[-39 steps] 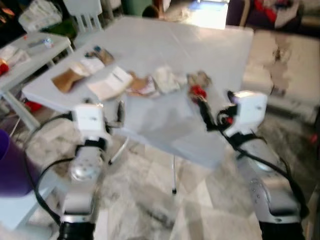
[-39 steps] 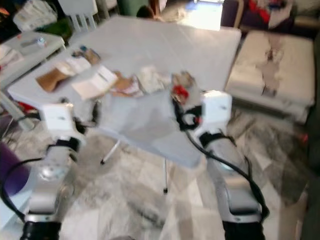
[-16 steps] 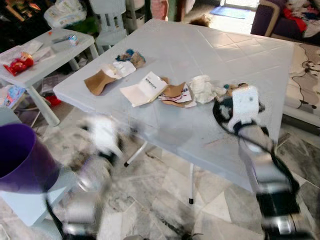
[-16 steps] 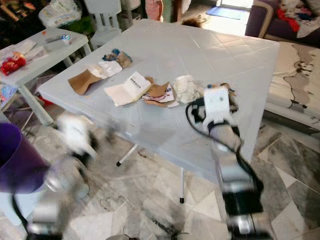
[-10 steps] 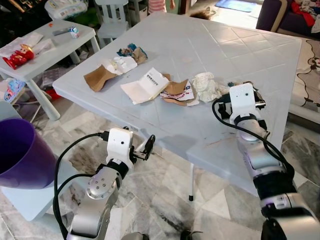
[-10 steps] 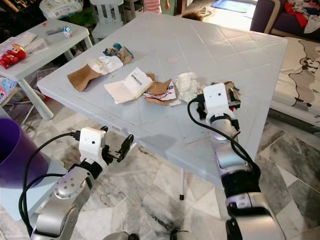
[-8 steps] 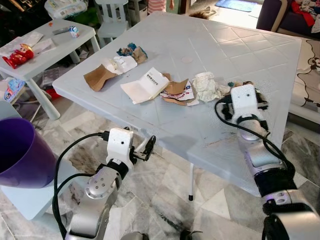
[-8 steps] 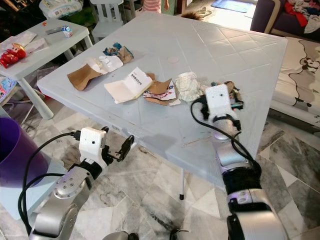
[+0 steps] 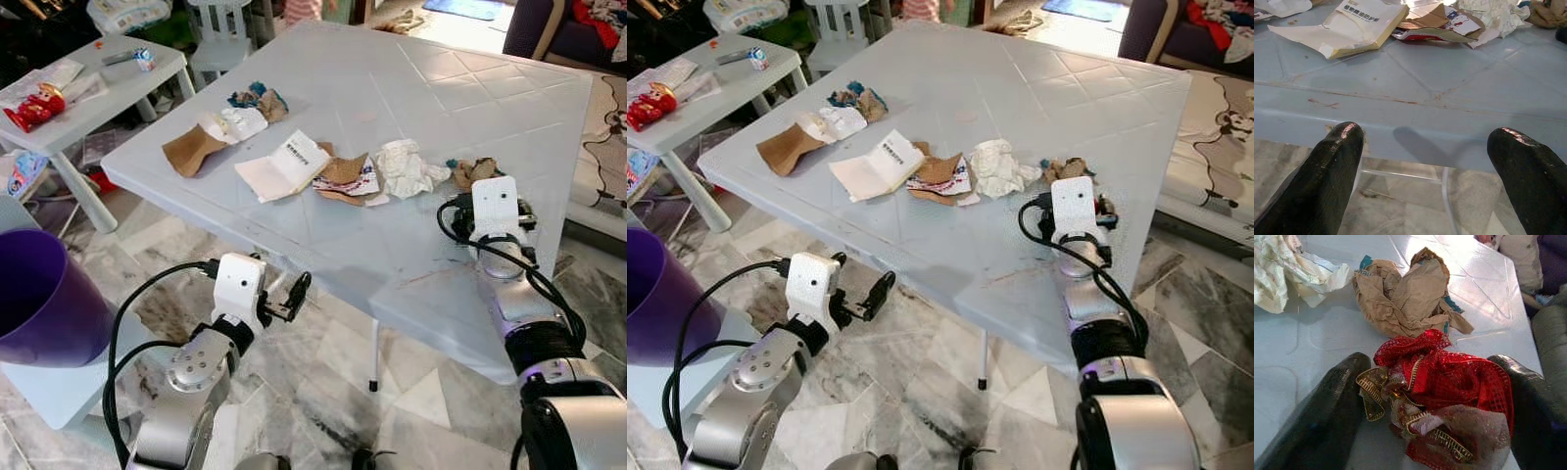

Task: Picking trash to rubbish bin

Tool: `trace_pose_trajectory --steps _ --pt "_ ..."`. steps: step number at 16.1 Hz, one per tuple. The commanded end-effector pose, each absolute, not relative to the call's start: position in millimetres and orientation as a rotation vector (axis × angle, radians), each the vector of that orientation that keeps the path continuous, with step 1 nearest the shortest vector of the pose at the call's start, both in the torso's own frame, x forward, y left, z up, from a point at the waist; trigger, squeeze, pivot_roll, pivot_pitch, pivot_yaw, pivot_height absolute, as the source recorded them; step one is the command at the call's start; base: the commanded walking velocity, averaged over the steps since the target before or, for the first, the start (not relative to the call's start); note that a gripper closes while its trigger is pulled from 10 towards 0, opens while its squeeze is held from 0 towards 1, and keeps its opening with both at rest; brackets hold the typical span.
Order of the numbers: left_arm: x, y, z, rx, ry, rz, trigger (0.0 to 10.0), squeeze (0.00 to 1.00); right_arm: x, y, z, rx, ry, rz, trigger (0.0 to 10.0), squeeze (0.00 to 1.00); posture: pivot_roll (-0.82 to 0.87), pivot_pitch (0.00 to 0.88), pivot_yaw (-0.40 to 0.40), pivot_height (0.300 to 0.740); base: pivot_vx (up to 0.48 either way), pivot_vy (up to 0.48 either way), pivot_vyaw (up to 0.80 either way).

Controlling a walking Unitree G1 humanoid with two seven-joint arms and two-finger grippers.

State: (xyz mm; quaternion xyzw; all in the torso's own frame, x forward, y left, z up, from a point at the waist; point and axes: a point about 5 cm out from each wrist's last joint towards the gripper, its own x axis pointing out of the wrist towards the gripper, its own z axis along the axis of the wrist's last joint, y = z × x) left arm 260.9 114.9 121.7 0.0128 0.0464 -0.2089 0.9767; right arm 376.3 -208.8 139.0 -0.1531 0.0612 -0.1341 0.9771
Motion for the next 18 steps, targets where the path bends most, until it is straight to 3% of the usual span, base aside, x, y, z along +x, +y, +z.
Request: trace_pose_trajectory --steps 1,18 --pt "260.0 114.8 123.7 0.028 0.094 -0.437 10.0 0.0 377.6 -207.7 135.8 -0.28 0.14 -0.261 0.0 0.0 0.09 0.165 0.004 0.74 0.0 0.0 0.0" --pt "269.9 115.2 127.8 0.044 0.061 -0.412 10.0 0.0 376.3 -190.6 130.0 -0.187 0.081 -0.168 0.0 0.0 0.06 0.142 0.009 0.74 0.0 0.0 0.0"
